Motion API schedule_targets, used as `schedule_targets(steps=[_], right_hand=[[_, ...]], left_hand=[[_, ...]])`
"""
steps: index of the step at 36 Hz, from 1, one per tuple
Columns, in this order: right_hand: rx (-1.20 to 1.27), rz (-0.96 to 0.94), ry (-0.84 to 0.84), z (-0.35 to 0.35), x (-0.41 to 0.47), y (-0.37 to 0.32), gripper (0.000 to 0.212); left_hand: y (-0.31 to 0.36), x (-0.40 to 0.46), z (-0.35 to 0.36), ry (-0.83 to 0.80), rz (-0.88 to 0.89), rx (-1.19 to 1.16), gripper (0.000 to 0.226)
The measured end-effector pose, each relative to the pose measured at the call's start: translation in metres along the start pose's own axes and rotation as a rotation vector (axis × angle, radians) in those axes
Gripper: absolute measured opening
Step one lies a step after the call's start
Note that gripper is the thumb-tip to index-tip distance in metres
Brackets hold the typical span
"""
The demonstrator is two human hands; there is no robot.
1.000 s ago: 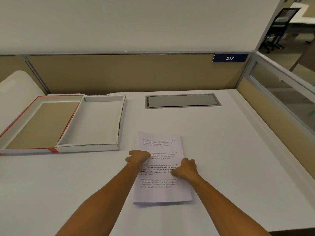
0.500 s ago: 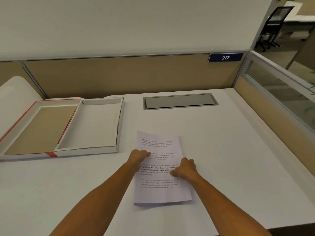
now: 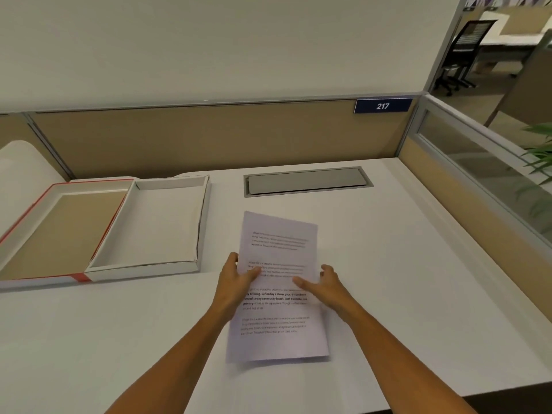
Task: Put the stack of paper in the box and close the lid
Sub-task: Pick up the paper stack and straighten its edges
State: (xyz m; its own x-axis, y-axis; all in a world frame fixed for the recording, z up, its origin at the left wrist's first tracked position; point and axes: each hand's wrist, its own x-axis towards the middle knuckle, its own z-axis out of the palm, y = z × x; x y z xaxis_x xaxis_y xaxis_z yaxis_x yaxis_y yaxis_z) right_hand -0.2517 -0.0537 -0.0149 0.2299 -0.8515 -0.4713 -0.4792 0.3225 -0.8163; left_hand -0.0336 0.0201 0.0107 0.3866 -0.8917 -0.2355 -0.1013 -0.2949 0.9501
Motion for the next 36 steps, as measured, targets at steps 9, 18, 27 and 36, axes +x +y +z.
schedule_targets(steps=[9,18,27,36], right_hand=[[0.511,-0.230,-0.251,-0.031,-0.021,-0.016,0.061],[0.480,-0.449,-0.005,-0.011,-0.050,-0.030,0.030],[0.378,-0.515,-0.014,-0.011,-0.061,-0.042,0.030],[0.480,-0.548,0.128,-0.003,-0.065,-0.056,0.017]], left_hand=[[0.021,-0.039,-0.011,-0.051,0.225,-0.234,0.043],[0.025,-0.046,0.002,0.094,0.410,-0.177,0.045],[0.007,-0.035,-0.015,0.113,0.350,-0.111,0.060],[0.023,-0.029,-0.006,0.194,0.356,-0.189,0.052]])
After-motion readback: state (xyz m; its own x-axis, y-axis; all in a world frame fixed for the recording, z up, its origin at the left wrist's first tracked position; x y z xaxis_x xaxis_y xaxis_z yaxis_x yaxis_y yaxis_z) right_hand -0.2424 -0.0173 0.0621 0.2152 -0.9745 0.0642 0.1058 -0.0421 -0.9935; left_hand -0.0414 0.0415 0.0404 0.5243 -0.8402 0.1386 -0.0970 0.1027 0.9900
